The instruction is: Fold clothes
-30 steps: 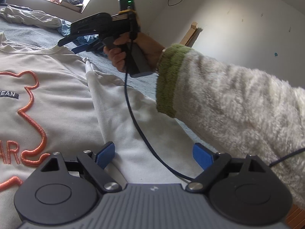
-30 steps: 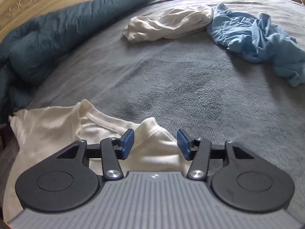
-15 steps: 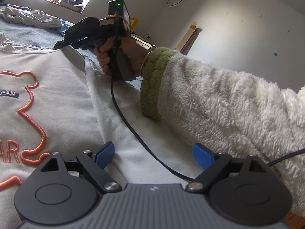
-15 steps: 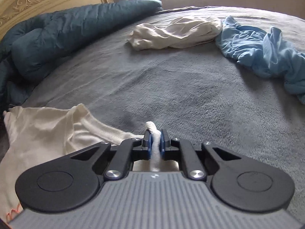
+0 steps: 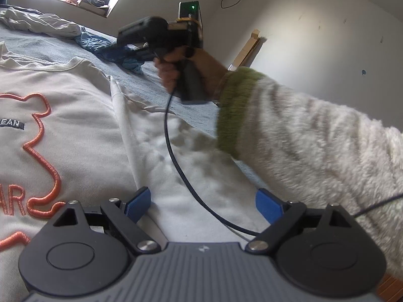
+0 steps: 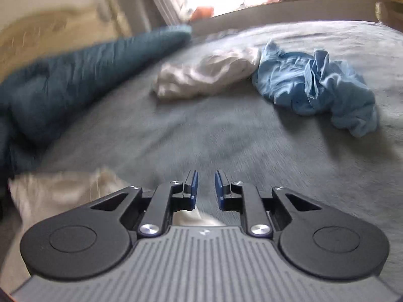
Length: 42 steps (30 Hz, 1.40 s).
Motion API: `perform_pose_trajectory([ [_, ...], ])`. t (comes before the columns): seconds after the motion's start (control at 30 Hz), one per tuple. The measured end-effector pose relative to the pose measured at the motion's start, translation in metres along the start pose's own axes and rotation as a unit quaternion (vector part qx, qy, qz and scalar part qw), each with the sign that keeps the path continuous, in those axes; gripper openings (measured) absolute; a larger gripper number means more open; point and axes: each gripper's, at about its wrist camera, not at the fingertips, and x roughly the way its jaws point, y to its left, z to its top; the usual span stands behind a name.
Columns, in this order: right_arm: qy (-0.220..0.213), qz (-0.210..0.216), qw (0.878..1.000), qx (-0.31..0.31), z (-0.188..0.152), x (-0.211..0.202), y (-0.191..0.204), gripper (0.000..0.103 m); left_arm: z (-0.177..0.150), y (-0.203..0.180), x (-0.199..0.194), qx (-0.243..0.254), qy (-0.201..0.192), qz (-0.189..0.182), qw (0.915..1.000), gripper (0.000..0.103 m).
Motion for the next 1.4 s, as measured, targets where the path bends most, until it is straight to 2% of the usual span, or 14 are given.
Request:
perform_pose_trajectory([
  [0.13, 0.079, -0.029, 0.996, 0.001, -0.017, 0.014, -0.01, 0.028, -0.001, 0.0, -0.001, 0.0, 0.0, 0.0, 1.0, 0.092],
  [0.27, 0.06, 0.003, 0.997, 0.057, -0.021, 0.013, -0.021, 0.03, 0.0, 0.002, 0.001, -0.001, -0.001, -0.003, 1.0, 0.092],
  [0.33, 0.063, 0.022, 0.995, 0.075, -0.021, 0.013, -0.025, 0.026, -0.001, 0.001, -0.002, -0.002, -0.001, -0.004, 1.0, 0.092],
  [0.37, 0.066, 0.021, 0.995, 0.075, -0.021, 0.013, -0.025, 0.018, -0.001, 0.001, -0.002, -0.001, -0.001, -0.004, 1.0, 0.092],
  [0.4, 0.065, 0.012, 0.995, 0.068, -0.021, 0.013, -0.023, 0.008, -0.001, 0.002, -0.001, -0.001, -0.001, -0.004, 1.0, 0.092],
  [0.6, 0.012, -0.027, 0.999, -0.026, -0.024, -0.006, 0.01, 0.004, 0.0, 0.003, 0.002, -0.001, -0.001, -0.003, 1.0, 0.092],
  [0.77, -0.014, -0.125, 0.985, -0.117, -0.024, -0.006, 0.03, 0.004, 0.001, 0.004, 0.003, -0.001, -0.002, -0.004, 1.0, 0.092],
  [0.93, 0.012, -0.188, 0.967, -0.173, -0.043, 0.025, 0.033, 0.005, 0.001, 0.003, 0.003, -0.001, -0.002, -0.004, 1.0, 0.092],
  [1.03, -0.001, -0.199, 0.969, -0.148, -0.04, 0.026, 0.025, 0.017, 0.0, 0.003, 0.002, -0.002, -0.002, -0.005, 1.0, 0.092],
  [1.1, -0.011, -0.193, 0.976, -0.099, -0.033, 0.019, 0.012, 0.042, 0.0, 0.002, 0.001, -0.001, -0.002, -0.004, 1.0, 0.092],
  [1.17, -0.021, -0.182, 0.981, -0.055, -0.031, 0.009, 0.001, 0.051, -0.001, 0.002, 0.0, -0.002, -0.003, -0.005, 1.0, 0.092],
  [1.23, -0.041, -0.17, 0.984, -0.027, -0.031, -0.004, -0.004, 0.051, -0.001, 0.003, 0.001, -0.003, -0.003, -0.006, 1.0, 0.092],
  [1.33, -0.088, -0.18, 0.979, -0.024, -0.031, -0.035, -0.001, 0.053, 0.0, 0.003, 0.002, -0.001, -0.001, -0.004, 1.0, 0.093],
  [1.4, -0.099, -0.181, 0.978, -0.006, -0.029, -0.057, -0.006, 0.053, 0.0, 0.002, 0.002, 0.001, 0.0, -0.003, 1.0, 0.093],
])
